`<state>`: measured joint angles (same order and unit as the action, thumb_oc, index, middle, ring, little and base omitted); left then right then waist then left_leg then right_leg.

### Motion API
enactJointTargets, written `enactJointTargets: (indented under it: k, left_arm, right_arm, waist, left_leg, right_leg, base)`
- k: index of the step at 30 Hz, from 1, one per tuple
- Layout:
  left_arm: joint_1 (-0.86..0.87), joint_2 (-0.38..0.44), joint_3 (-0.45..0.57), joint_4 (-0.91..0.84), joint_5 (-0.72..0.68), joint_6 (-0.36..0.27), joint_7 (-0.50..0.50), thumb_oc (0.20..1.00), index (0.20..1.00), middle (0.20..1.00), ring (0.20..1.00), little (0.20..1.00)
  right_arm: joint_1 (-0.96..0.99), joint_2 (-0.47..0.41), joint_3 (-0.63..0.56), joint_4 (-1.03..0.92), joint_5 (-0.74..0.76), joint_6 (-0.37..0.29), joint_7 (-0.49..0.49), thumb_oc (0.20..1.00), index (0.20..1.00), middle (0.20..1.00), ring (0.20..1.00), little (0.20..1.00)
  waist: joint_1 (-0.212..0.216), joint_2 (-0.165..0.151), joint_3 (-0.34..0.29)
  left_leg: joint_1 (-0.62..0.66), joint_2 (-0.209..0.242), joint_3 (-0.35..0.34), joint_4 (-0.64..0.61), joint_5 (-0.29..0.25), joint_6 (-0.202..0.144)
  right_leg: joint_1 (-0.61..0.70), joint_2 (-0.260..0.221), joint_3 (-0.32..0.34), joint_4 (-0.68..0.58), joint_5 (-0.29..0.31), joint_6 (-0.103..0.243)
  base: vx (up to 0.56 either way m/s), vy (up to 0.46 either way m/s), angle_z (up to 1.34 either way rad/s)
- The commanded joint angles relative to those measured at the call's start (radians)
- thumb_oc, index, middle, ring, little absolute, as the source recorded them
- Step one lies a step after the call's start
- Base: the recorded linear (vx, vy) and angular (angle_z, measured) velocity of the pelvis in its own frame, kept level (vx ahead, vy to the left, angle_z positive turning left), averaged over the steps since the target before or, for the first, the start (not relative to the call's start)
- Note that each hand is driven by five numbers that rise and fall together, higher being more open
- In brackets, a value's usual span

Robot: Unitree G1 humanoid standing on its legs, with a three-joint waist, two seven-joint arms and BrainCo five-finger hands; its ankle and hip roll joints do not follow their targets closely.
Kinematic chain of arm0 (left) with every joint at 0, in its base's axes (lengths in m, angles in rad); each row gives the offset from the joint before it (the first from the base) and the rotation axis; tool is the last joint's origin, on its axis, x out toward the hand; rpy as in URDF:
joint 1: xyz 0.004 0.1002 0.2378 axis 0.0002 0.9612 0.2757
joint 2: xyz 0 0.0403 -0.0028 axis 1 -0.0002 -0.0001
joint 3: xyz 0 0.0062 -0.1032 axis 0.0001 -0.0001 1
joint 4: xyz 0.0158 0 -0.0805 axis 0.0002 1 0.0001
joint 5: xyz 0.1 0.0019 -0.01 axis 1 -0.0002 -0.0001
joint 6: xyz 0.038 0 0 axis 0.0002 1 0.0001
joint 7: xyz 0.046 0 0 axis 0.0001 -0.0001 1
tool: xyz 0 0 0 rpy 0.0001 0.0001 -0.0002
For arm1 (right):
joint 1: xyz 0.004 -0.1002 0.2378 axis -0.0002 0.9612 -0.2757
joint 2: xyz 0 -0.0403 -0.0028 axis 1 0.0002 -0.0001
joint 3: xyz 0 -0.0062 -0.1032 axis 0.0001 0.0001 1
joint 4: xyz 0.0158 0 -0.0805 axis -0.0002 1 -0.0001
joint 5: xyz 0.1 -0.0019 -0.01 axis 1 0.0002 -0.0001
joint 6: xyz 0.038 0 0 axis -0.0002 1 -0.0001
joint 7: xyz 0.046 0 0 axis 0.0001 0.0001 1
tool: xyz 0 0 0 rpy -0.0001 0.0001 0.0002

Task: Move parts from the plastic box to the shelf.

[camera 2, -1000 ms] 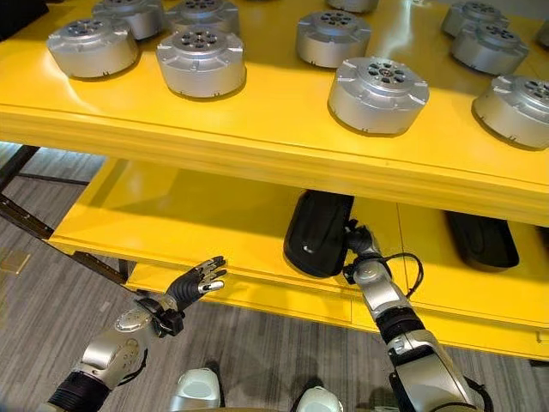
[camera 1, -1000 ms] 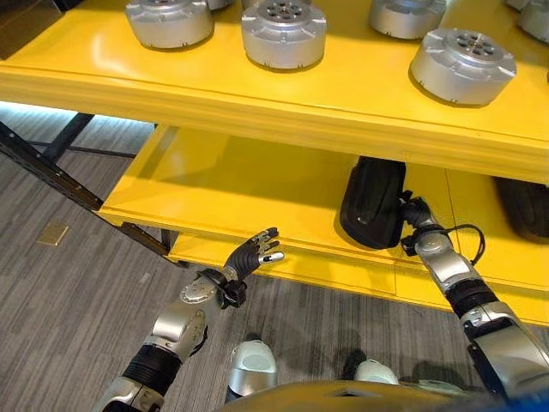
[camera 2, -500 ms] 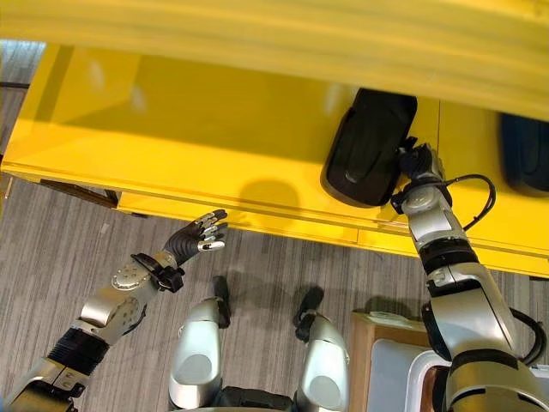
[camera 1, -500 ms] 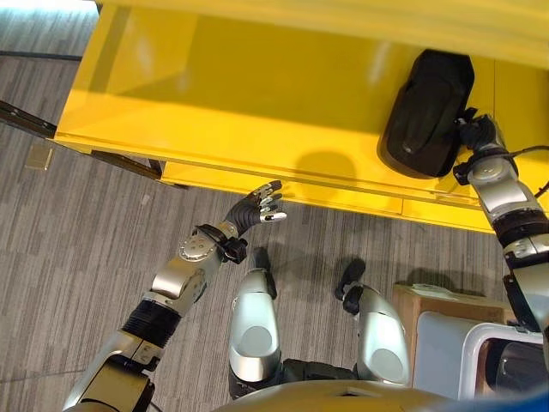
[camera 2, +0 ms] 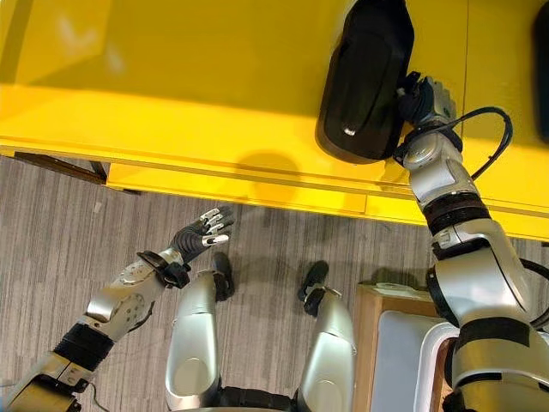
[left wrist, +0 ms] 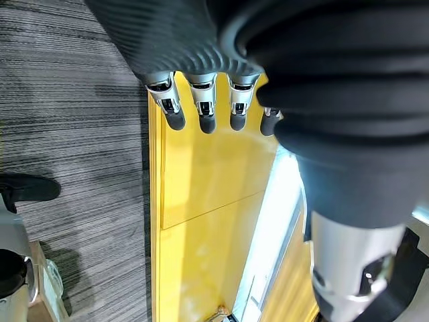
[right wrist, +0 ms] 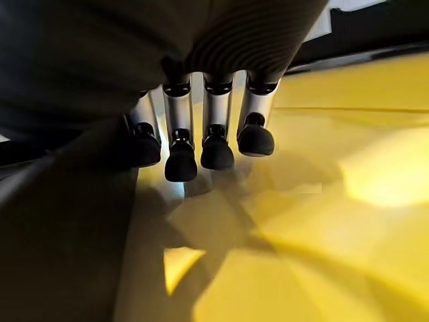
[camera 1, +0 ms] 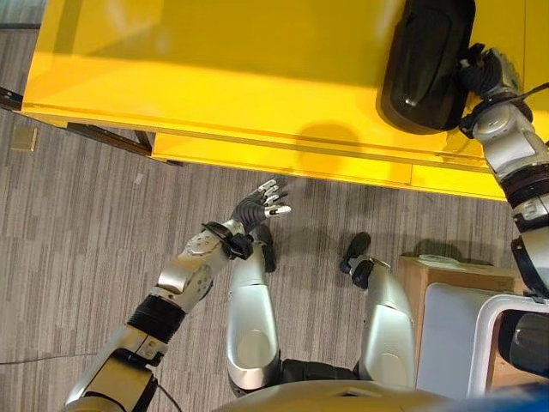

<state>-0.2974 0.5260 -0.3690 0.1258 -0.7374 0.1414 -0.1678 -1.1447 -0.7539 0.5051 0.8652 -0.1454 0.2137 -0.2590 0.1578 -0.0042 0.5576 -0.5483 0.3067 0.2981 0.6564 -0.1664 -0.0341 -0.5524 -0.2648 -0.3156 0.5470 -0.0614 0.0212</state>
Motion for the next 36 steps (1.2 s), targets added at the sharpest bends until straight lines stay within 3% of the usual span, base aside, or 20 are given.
enactJointTargets:
  k: [1,11,20,31,36]
  left_arm:
    - [0.010,0.002,0.006,-0.042,-0.027,-0.040,-0.032,1.000,1.000,1.000,1.000,1.000]
    - [-0.016,0.028,-0.006,-0.010,-0.050,-0.057,-0.028,1.000,1.000,1.000,1.000,1.000]
    - [-0.008,0.053,-0.024,0.005,-0.049,-0.063,-0.051,1.000,1.000,1.000,1.000,1.000]
    - [-0.002,0.074,-0.035,0.015,-0.056,-0.096,-0.066,1.000,1.000,1.000,1.000,1.000]
    - [-0.004,0.092,-0.029,0.019,-0.106,-0.098,-0.080,1.000,1.000,1.000,1.000,1.000]
  right_arm:
    - [-0.060,-0.061,0.051,0.019,-0.106,0.007,-0.008,0.200,0.200,0.200,0.200,0.200]
    - [-0.186,-0.094,0.153,0.074,-0.196,0.054,-0.006,0.200,0.200,0.200,0.200,0.200]
    - [-0.252,-0.116,0.206,0.130,-0.151,0.087,-0.039,0.200,0.200,0.200,0.200,0.200]
    - [-0.309,-0.146,0.254,0.174,-0.223,0.125,-0.040,0.200,0.200,0.200,0.200,0.200]
    - [-0.343,-0.175,0.291,0.189,-0.343,0.137,-0.051,0.200,0.200,0.200,0.200,0.200]
  waist:
    - [0.022,0.011,-0.038]
    - [0.025,0.015,-0.038]
    - [0.031,0.024,-0.038]
    - [0.030,0.038,-0.038]
    - [0.026,0.045,-0.038]
  left_leg:
    - [0.010,-0.029,-0.009,-0.060,0.016,-0.012]
    - [-0.051,-0.012,-0.022,-0.016,-0.001,-0.013]
    - [-0.070,-0.006,-0.025,-0.023,0.006,-0.016]
    - [-0.074,-0.002,-0.019,-0.037,0.015,-0.023]
    - [-0.079,0.004,-0.014,-0.041,0.021,-0.027]
  right_leg:
    - [0.003,-0.010,-0.027,0.173,-0.124,0.088]
    - [-0.066,-0.022,-0.022,0.223,-0.127,0.088]
    - [-0.092,-0.030,-0.026,0.231,-0.123,0.090]
    - [-0.106,-0.039,-0.027,0.231,-0.125,0.090]
    - [-0.117,-0.046,-0.026,0.235,-0.123,0.090]
  base:
    - [-0.05,0.009,-0.03]
    - [-0.03,0.000,-0.02]
    - [0.00,0.000,0.00]
    - [0.00,0.000,0.00]
    - [0.01,-0.002,-0.03]
